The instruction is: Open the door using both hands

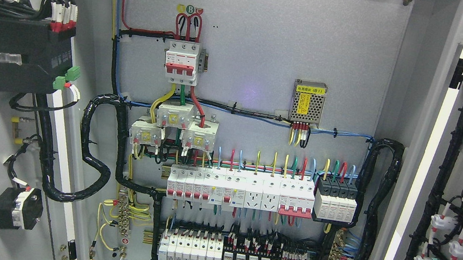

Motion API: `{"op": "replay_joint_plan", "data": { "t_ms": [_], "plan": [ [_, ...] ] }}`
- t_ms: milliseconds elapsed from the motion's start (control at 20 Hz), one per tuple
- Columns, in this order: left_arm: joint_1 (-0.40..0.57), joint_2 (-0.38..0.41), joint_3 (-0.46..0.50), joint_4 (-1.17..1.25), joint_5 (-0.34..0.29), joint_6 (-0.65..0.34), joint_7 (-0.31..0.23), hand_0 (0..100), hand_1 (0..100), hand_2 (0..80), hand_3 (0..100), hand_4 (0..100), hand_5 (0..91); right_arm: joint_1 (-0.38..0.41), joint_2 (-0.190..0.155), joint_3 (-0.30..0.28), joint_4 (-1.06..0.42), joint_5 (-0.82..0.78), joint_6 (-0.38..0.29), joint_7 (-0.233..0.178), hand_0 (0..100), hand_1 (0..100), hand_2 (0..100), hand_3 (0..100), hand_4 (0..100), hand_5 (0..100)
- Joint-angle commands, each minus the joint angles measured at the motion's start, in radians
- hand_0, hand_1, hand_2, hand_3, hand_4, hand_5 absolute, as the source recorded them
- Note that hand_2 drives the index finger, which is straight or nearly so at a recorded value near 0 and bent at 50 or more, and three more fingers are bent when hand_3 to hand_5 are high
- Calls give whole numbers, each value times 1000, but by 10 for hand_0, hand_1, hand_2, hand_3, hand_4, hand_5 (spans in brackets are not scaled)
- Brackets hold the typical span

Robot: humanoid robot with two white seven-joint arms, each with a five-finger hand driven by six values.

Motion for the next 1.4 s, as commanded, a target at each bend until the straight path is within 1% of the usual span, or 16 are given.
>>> {"op": "replay_joint_plan", "data": {
  "t_ms": [0, 150, 251, 351, 551, 702, 902, 952, 1052, 1153, 1303, 1353],
  "plan": [
    [-3, 24, 67, -163, 53, -70, 0, 0, 0, 0, 0, 43, 0, 48, -49, -102, -77, -7, -28, 0, 0, 0, 0, 0, 0, 0],
    [-9, 33, 99, -173, 113, -108, 0, 0, 0, 0, 0, 43, 0, 42, -52, -102, -79, -9, -35, 0, 0, 0, 0, 0, 0, 0],
    [-12, 35, 126, -187, 152, -113, 0, 0, 0, 0, 0, 43, 0, 39, -55, -102, -83, -12, -33, 0, 0, 0, 0, 0, 0, 0],
    [-27, 38, 145, -199, 176, -114, 0, 0, 0, 0, 0, 43, 0, 33, -53, -105, -87, -27, -27, -3, 0, 0, 0, 0, 0, 0],
    [-64, 43, 162, -224, 182, -117, 0, 0, 0, 0, 0, 43, 0, 14, -56, -140, -91, -72, -18, -6, 0, 0, 0, 0, 0, 0],
    [-91, 55, 162, -233, 182, -145, 3, 0, 0, 0, 0, 43, 0, -13, -79, -145, -102, -102, -13, -6, 0, 0, 0, 0, 0, 0],
    [-137, 58, 162, -242, 183, -150, 8, 0, 0, 0, 0, 43, 0, -65, -89, -174, -103, -173, 30, -7, 0, 0, 0, 0, 0, 0],
    [-150, 58, 162, -244, 191, -151, 9, 0, 0, 0, 0, 43, 0, -70, -92, -179, -105, -181, 34, -7, 0, 0, 0, 0, 0, 0],
    [-176, 82, 162, -244, 211, -151, 11, 0, 0, 0, 0, 43, 0, -79, -96, -185, -107, -200, 41, -7, 0, 0, 0, 0, 0, 0],
    [-205, 93, 162, -246, 226, -154, 11, 0, 0, 0, 0, 43, 0, -82, -98, -212, -107, -237, 41, -7, 0, 0, 0, 0, 0, 0],
    [-230, 102, 162, -246, 228, -205, 11, 0, 0, 0, 0, 43, 0, -82, -102, -252, -107, -272, 41, -6, 0, 0, 0, 0, 0, 0],
    [-231, 107, 162, -246, 231, -220, 11, 0, 0, 0, 0, 43, 0, -82, -105, -257, -107, -289, 41, -6, 0, 0, 0, 0, 0, 0]
  ]
}}
